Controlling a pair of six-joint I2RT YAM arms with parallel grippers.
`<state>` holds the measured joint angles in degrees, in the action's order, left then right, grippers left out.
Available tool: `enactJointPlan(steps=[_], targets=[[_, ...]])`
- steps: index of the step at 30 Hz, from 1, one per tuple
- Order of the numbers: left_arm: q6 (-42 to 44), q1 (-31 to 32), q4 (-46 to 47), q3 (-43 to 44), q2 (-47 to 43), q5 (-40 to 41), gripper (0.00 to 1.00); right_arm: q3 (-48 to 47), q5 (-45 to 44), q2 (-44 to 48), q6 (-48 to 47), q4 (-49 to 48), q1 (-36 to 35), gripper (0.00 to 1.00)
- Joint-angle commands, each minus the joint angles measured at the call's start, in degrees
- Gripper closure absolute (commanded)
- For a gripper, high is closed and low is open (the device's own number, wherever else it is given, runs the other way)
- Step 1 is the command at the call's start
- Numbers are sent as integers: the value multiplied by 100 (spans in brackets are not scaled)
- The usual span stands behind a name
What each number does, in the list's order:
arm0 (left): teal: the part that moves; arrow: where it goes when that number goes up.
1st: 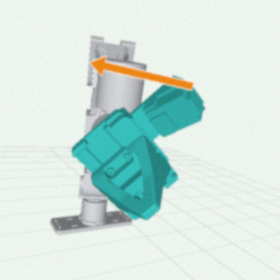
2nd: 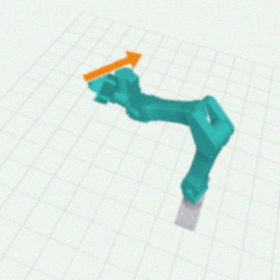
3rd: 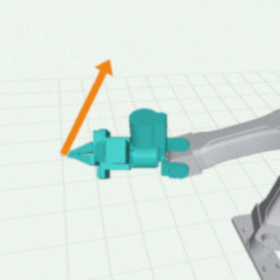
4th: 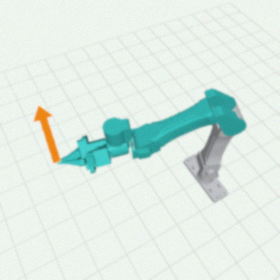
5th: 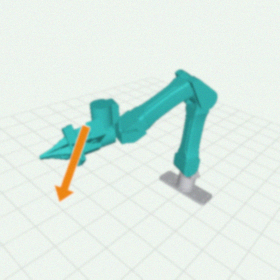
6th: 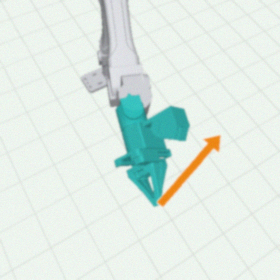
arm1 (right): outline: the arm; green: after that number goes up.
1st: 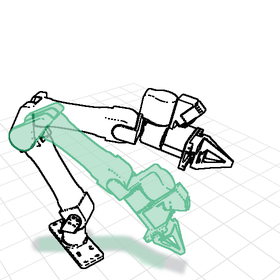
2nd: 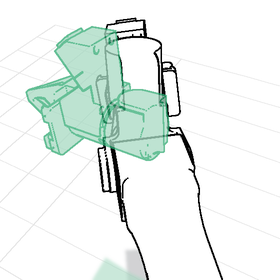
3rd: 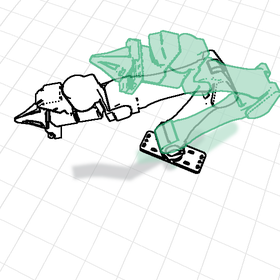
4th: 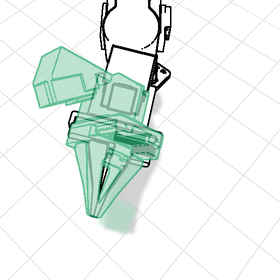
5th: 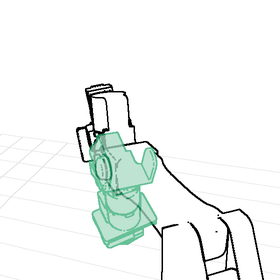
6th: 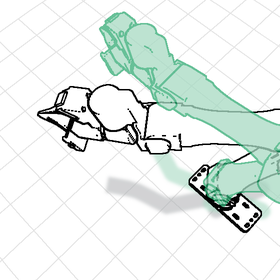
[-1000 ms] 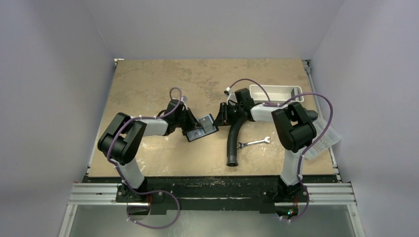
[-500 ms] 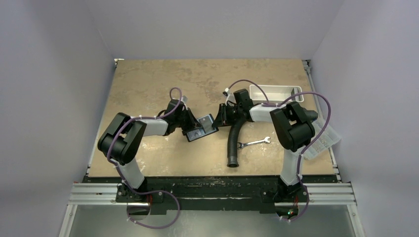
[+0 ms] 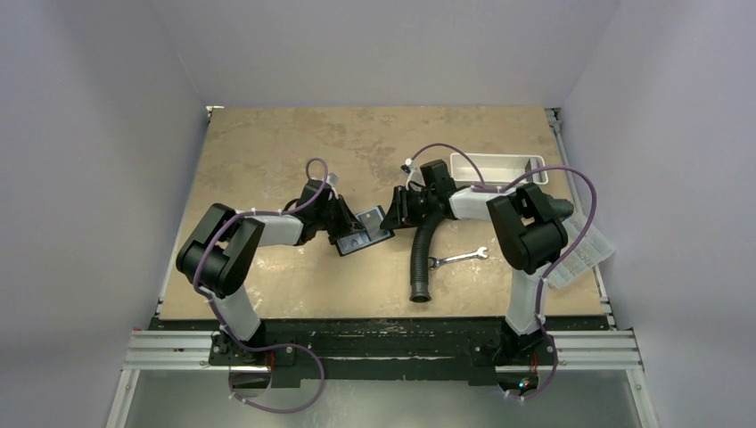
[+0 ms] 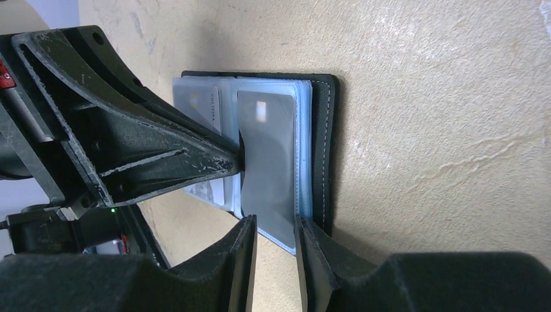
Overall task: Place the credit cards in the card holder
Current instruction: Turn over the card slot in the card holder.
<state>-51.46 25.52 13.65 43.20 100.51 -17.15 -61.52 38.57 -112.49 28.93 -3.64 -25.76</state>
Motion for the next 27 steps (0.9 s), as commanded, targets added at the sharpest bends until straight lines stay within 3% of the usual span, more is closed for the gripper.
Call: enactJointPlan(steps=[1,11,27], targets=[[189,85,-708,-262,389,287,100,-108,-428,22,-290,288,-77,64],[217,81,-723,-227,399,264,100,-75,-513,126,-426,525,-82,64],[179,85,-655,-257,418,203,100,-142,499,387,220,-166,-430,70]])
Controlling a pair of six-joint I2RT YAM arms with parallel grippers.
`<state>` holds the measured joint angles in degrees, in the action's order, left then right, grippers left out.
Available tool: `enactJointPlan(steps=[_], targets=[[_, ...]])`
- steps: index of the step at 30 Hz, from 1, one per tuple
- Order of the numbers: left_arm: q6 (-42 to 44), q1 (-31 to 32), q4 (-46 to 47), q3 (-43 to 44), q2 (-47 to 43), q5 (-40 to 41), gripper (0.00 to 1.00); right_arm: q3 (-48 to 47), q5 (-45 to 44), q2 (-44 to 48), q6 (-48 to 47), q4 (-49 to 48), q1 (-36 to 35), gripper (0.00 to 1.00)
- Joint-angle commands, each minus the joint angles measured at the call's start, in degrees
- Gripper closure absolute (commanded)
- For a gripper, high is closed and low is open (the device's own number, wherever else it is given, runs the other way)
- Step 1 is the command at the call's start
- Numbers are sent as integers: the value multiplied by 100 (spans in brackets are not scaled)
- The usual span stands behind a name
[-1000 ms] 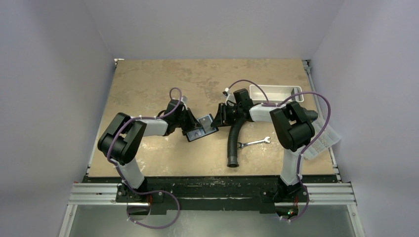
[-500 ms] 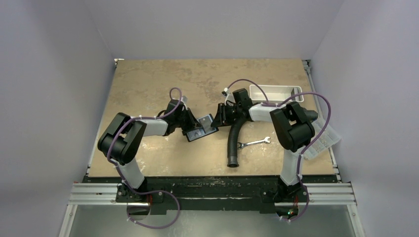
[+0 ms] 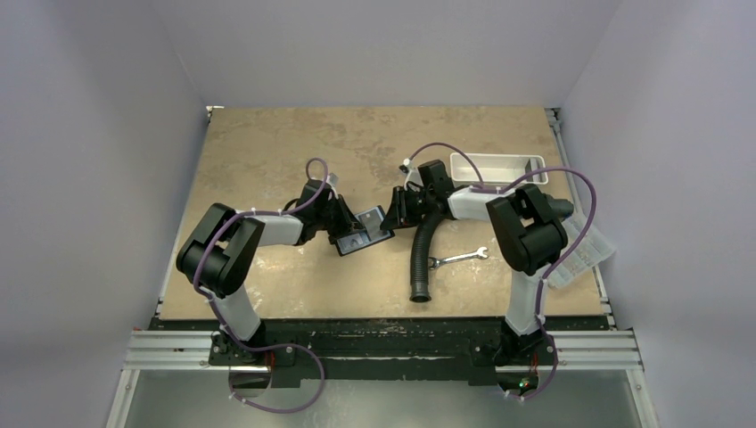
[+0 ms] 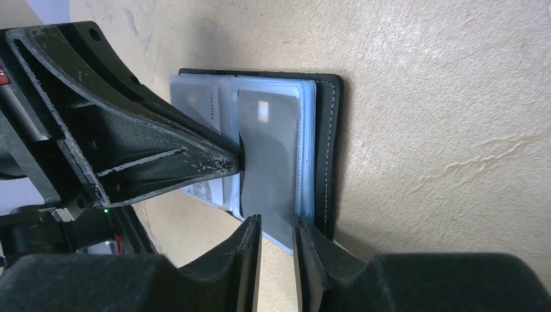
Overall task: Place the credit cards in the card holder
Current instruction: Turn over the card slot in the card holder.
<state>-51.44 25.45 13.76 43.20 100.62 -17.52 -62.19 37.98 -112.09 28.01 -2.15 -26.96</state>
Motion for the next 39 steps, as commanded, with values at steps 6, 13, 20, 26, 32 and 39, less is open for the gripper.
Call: enactJointPlan(steps=[6,13,20,26,32,39], targets=[[154,91,-601,-289,400,199,100,248,1157,478,1120,-1280,-310,69],[134,91,-544,-370,306,187,100,416,1419,549,1676,-1857,-305,69],[131,91,-528,-404,263,179,100,391,1358,481,1597,-1764,-301,67],[142,91,-523,-418,256,174,100,-364,-772,676,-227,822,-270,58],[145,91,-519,-414,263,179,100,-516,-1609,784,-519,1590,-322,51],[119,91,-456,-422,329,142,100,-491,-1438,663,-488,1480,-434,49]])
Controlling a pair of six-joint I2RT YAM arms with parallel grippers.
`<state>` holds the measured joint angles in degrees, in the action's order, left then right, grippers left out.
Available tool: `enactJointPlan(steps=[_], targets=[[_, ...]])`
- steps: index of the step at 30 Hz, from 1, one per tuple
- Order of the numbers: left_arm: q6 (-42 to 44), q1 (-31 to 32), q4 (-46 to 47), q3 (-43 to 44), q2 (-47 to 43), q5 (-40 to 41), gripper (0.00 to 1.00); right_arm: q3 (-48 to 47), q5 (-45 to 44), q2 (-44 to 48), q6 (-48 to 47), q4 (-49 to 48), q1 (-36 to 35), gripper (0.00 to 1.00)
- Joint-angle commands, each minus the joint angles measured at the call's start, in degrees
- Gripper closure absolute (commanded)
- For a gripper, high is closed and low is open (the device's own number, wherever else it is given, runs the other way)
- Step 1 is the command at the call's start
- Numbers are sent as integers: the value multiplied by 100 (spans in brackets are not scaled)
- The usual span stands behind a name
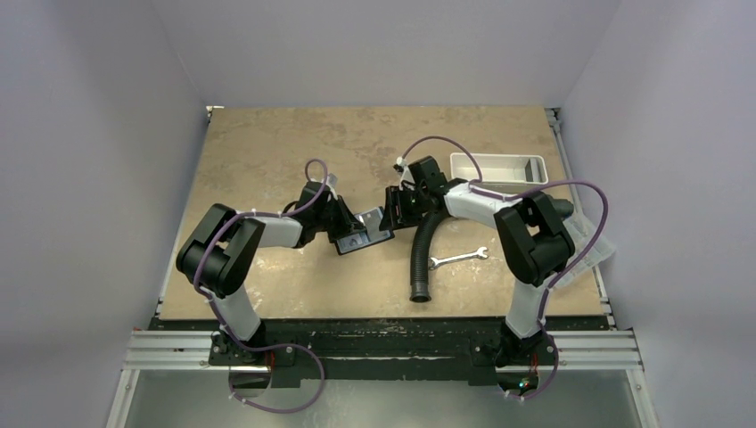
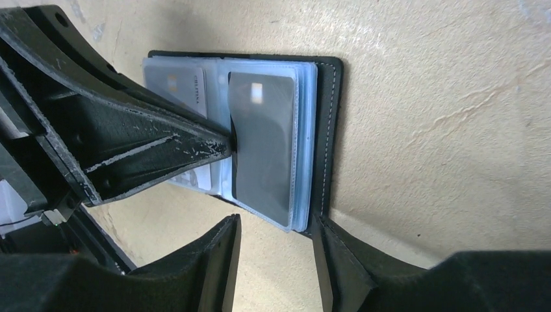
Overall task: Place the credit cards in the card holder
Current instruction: Turn over the card slot in the card holder.
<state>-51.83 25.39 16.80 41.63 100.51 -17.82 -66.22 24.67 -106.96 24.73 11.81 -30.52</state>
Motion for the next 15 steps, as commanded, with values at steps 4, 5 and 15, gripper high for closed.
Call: enactJointPlan(steps=[4,5,15], targets=[[165,98,-767,-280,310,178,100,-104,-53,120,-135,49,-94,54],[160,98,-770,-278,311,182,100,-105,-46,114,-135,39,-94,54],[171,98,-758,-277,336,170,100,-109,5,-12,-135,-6,-118,54]])
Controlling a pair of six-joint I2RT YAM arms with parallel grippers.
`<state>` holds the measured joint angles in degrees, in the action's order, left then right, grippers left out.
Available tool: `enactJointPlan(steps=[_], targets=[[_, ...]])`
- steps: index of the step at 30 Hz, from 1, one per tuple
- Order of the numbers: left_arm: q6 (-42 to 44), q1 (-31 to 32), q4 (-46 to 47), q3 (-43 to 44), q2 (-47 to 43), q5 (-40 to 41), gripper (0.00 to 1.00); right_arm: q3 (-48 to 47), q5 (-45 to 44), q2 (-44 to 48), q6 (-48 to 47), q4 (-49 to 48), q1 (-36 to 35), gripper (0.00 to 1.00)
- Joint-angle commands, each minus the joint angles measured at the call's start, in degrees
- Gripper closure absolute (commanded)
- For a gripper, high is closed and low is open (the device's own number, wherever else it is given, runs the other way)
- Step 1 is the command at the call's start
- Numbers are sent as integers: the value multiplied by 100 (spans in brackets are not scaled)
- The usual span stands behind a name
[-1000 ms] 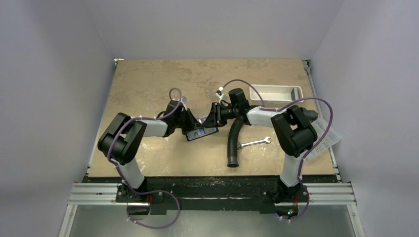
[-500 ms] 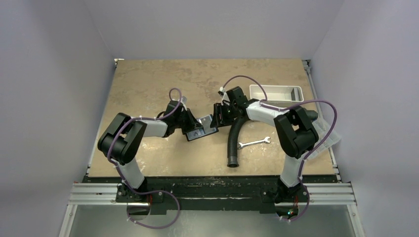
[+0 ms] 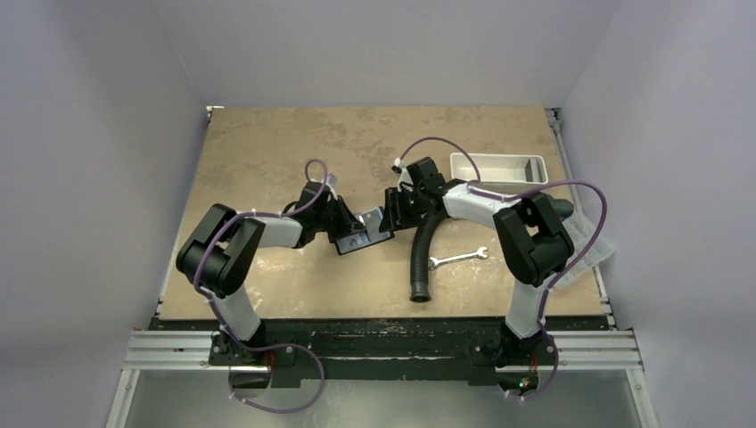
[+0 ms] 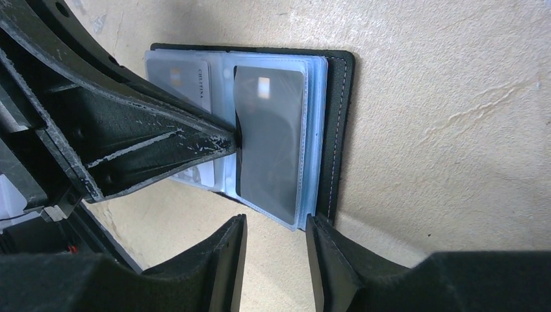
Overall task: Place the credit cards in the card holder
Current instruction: Turn over the card slot in the card holder.
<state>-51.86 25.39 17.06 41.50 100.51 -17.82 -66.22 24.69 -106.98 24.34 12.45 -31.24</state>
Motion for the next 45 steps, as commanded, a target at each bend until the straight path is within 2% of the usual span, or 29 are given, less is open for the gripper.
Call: enactJointPlan(steps=[1,18,34,45], targets=[[170,98,-777,-265,337,173,100,-110,20,-27,-96,-85,-51,54],[173,98,-765,-282,340,165,100,-232,187,-26,0,-166,-181,61],[201,98,-782,-274,274,139,100,-380,99,219,-74,-44,-289,61],[221,-20,-1044,-344,-379,18,83,-150,857,64,228,-1018,-285,63]])
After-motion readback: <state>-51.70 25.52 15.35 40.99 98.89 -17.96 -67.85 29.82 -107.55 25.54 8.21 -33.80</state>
